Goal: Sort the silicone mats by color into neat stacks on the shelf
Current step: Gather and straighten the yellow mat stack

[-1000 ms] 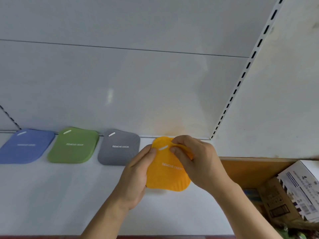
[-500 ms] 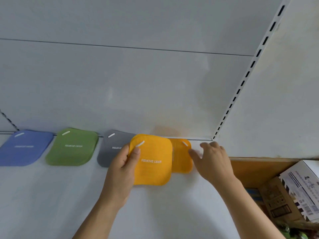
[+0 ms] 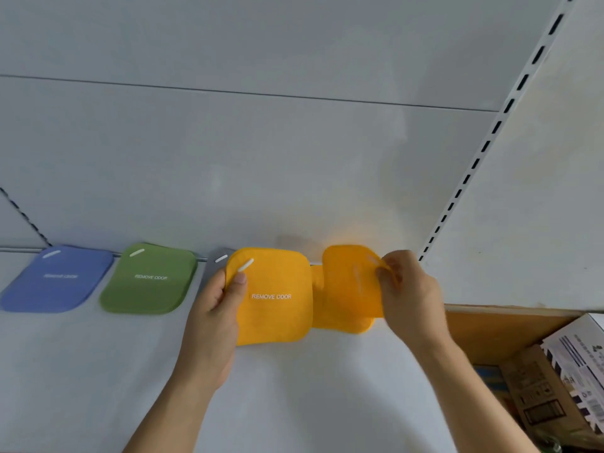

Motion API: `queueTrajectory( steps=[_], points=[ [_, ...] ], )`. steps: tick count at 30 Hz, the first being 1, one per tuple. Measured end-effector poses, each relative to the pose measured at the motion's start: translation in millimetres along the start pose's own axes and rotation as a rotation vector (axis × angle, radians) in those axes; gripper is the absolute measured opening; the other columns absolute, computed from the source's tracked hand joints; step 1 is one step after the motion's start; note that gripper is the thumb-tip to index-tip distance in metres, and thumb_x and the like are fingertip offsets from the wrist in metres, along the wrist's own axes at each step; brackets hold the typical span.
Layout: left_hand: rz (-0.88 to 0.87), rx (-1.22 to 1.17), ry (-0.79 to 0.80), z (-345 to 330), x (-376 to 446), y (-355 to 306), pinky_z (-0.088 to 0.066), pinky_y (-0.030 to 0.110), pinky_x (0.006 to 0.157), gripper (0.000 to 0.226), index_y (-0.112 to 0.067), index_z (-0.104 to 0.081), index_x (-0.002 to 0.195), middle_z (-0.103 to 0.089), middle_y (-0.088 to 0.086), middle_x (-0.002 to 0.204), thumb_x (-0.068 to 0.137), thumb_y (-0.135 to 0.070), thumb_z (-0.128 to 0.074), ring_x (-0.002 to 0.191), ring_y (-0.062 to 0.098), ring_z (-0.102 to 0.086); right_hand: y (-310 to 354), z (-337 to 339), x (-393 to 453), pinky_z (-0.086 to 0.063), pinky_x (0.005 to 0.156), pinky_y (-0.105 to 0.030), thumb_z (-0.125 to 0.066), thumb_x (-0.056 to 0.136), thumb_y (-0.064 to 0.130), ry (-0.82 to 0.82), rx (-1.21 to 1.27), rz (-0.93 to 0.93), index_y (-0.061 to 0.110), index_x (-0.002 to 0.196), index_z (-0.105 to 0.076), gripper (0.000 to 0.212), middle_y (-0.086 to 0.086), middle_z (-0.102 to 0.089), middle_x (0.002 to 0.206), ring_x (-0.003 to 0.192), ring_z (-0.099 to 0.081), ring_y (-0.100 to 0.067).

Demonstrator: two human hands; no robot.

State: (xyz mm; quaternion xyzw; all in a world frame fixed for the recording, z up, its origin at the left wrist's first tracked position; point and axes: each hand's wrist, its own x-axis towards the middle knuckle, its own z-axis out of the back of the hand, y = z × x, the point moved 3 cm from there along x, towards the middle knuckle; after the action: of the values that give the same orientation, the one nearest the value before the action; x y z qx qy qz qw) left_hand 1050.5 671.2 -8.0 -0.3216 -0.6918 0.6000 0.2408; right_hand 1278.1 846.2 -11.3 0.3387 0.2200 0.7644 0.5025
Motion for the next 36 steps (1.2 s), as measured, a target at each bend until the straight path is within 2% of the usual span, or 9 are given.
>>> queueTrajectory(
  steps=[4,6,10,14,21,25,28,32,36],
  points=[
    [0.012,-0.057,-0.014,3.6,7.7,-3.9,-0.047,0.057,0.112,0.031,-0.040,-0.068,0.131,-0.071,-0.014,0.132,0.103,-0.040,-0.057,0.126,0.014,-0.065,23.6,62.3,7.2,-0.044,0.062,-0.025,-0.057,0.100,0.023,-0.132,0.008,0.160,0.028,0.113,-0.071,0.020,0.006,-0.067,0.083,0.072,-0.057,-0.014],
    [0.011,-0.057,-0.014,0.6,9.8,-5.7,-0.047,0.059,0.111,0.029,-0.040,-0.069,0.130,-0.072,-0.011,0.132,0.104,-0.040,-0.057,0.126,0.017,-0.065,37.1,85.6,5.4,-0.044,0.063,-0.013,-0.058,0.100,0.023,-0.045,-0.001,0.239,0.035,0.110,-0.072,0.021,0.015,-0.069,0.084,0.076,-0.059,-0.007],
    [0.020,-0.016,0.044,-16.8,7.5,-11.0,-0.048,0.057,0.111,0.023,-0.047,-0.075,0.113,-0.076,-0.015,0.120,0.104,-0.036,-0.058,0.118,0.011,-0.068,69.2,94.5,-5.7,-0.049,0.076,-0.011,-0.063,0.099,0.021,0.290,-0.002,0.356,0.047,0.107,-0.072,0.029,0.031,-0.069,0.099,0.092,-0.065,0.005],
    [0.076,0.023,0.173,-38.1,-7.1,-8.1,-0.049,0.052,0.111,0.021,-0.051,-0.076,0.109,-0.078,-0.015,0.117,0.103,-0.037,-0.061,0.115,0.008,-0.070,93.1,58.9,-14.4,-0.047,0.079,-0.009,-0.061,0.102,0.026,0.439,-0.036,0.493,0.041,0.120,-0.071,0.025,0.029,-0.070,0.109,0.096,-0.064,0.008],
    [0.216,-0.098,0.256,-49.0,-21.3,5.0,-0.049,0.059,0.110,0.035,-0.029,-0.073,0.128,-0.076,0.005,0.125,0.109,-0.030,-0.043,0.120,0.026,-0.070,84.5,21.3,-17.7,-0.055,0.070,-0.030,-0.065,0.098,0.040,0.305,-0.004,0.367,0.038,0.113,-0.061,0.016,0.016,-0.072,0.095,0.085,-0.066,-0.009],
    [0.245,-0.132,0.222,-48.1,-24.6,5.6,-0.051,0.056,0.108,0.038,-0.027,-0.072,0.128,-0.076,0.007,0.124,0.109,-0.032,-0.040,0.117,0.027,-0.072,85.8,10.4,-23.6,-0.051,0.066,-0.018,-0.070,0.095,0.039,0.230,0.040,0.361,0.032,0.109,-0.064,0.017,0.028,-0.062,0.086,0.086,-0.065,-0.007],
    [0.237,-0.169,0.230,-47.9,-27.1,5.8,-0.049,0.058,0.110,0.044,-0.029,-0.069,0.134,-0.075,0.006,0.127,0.102,-0.051,-0.048,0.120,0.026,-0.071,88.7,4.6,-25.9,-0.050,0.062,-0.019,-0.066,0.097,0.043,0.195,-0.006,0.424,0.033,0.111,-0.061,0.018,0.020,-0.066,0.089,0.076,-0.063,-0.008],
    [0.010,0.040,0.273,-47.9,-29.6,-1.3,-0.051,0.054,0.107,0.040,-0.033,-0.069,0.127,-0.075,-0.003,0.123,0.099,-0.058,-0.055,0.119,0.019,-0.069,91.5,0.6,-29.0,-0.054,0.062,-0.034,-0.060,0.096,0.046,0.116,-0.037,0.494,0.032,0.111,-0.060,0.020,0.005,-0.068,0.089,0.077,-0.062,-0.013],
    [-0.088,0.114,0.174,-41.2,-26.1,-4.8,-0.056,0.039,0.093,0.028,-0.034,-0.072,0.115,-0.078,-0.010,0.109,0.101,-0.046,-0.051,0.105,0.008,-0.071,74.0,4.9,-20.4,-0.051,0.073,-0.020,-0.063,0.097,0.048,0.029,0.028,0.383,0.030,0.121,-0.065,0.030,0.012,-0.063,0.107,0.093,-0.062,-0.004]
  ],
)
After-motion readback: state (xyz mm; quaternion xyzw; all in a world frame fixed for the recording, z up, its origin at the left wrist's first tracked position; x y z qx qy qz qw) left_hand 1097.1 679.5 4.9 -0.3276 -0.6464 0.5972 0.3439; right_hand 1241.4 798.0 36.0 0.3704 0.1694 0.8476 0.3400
